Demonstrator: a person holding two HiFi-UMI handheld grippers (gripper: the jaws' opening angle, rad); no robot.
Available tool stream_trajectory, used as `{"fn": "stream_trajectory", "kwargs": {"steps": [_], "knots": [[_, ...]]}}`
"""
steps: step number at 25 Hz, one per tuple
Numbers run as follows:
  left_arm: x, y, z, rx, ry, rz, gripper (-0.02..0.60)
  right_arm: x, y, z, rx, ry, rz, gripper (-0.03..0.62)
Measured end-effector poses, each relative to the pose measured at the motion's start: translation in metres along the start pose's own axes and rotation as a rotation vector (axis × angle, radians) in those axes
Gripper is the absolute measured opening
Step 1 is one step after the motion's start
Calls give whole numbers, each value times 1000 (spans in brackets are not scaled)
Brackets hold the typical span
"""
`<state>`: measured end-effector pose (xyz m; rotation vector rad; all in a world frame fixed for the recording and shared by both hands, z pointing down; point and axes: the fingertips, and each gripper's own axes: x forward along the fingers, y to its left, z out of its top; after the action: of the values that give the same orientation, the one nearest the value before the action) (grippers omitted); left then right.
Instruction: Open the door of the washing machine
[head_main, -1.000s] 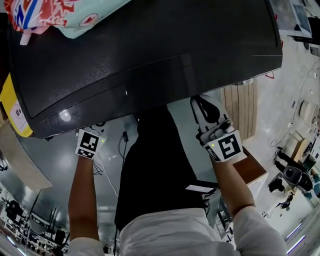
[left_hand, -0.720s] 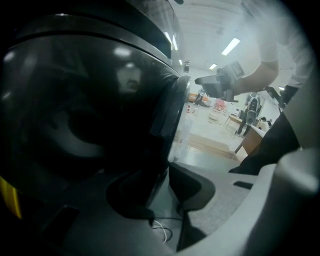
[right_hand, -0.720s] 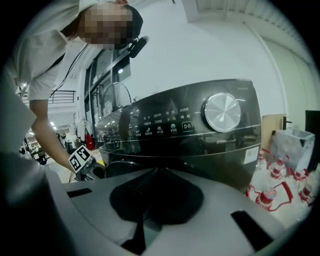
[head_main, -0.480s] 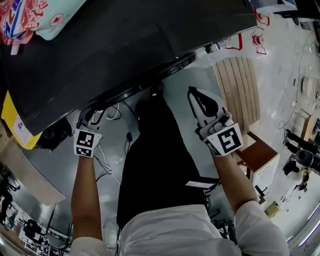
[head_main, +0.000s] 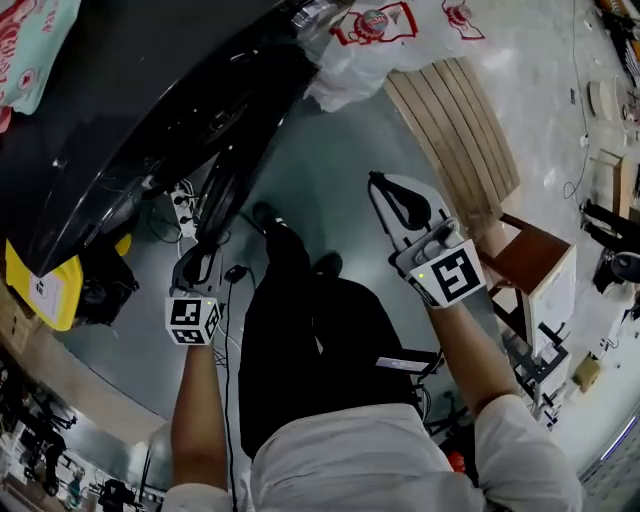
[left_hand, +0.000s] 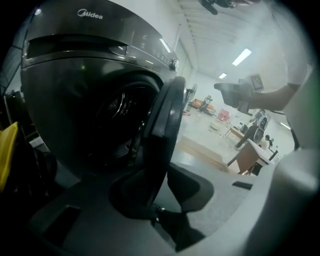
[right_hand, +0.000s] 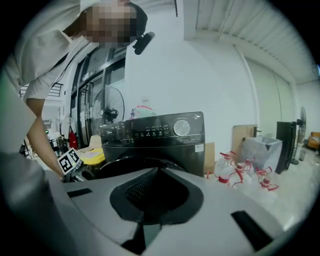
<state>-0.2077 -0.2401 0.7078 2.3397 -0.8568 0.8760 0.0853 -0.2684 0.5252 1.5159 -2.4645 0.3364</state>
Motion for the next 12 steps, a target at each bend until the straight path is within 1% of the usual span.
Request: {"fn": "stream_trajectory", "kwargs": {"steps": [3, 7, 10, 12], "knots": [[4, -36, -8, -39, -10, -32, 103, -42, 4, 0, 28, -51, -23, 34], [8, -81, -21, -155, -18, -1, 110, -104, 16, -10, 19, -34, -29, 32], [15, -122, -25, -218, -4, 13, 112, -157, 12, -19, 44, -30, -77, 34], [25, -149, -26, -249, 6, 4, 114, -190, 6, -27, 65, -23, -127, 32]]}}
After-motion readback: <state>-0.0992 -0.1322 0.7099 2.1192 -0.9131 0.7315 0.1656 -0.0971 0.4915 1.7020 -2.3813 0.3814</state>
